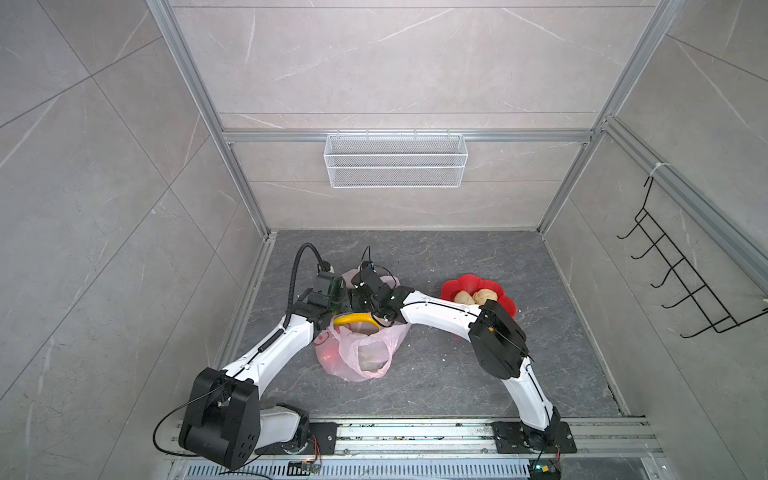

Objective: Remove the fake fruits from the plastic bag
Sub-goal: 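Lift the green fruit out of the bag toward the red plate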

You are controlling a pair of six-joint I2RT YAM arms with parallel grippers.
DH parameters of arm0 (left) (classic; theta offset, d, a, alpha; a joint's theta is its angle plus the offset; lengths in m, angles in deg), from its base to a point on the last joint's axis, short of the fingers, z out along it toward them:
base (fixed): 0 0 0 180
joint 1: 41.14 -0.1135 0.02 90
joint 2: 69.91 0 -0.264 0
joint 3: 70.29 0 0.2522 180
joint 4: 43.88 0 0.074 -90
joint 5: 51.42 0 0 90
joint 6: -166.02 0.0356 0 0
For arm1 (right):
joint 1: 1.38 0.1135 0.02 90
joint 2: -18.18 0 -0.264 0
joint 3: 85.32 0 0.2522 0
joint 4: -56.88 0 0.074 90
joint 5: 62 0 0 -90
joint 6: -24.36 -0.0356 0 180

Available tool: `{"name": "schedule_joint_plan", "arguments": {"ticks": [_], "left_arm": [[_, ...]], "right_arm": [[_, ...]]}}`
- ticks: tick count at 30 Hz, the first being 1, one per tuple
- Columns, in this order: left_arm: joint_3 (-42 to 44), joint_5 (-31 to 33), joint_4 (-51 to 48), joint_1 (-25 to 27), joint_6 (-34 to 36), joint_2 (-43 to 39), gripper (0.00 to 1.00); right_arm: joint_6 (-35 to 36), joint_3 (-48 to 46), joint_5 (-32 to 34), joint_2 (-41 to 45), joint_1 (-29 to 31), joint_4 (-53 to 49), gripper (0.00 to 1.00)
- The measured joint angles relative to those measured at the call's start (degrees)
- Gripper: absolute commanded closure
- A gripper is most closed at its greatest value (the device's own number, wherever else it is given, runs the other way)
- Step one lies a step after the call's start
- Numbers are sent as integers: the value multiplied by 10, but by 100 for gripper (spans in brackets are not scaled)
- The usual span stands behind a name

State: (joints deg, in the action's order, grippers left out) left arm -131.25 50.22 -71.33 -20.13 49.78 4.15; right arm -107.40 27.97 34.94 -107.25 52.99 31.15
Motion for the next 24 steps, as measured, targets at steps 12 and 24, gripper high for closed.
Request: {"name": "schedule_joint_plan", "arguments": {"ticks": [12,24], "left_arm": [[0,3,0,0,-9,-15,100],[0,2,5,0,-8,-17,100]], "right_arm": [[11,-92,-8,81,1,-13,47],[44,-132,14,218,4,-74,46]]}}
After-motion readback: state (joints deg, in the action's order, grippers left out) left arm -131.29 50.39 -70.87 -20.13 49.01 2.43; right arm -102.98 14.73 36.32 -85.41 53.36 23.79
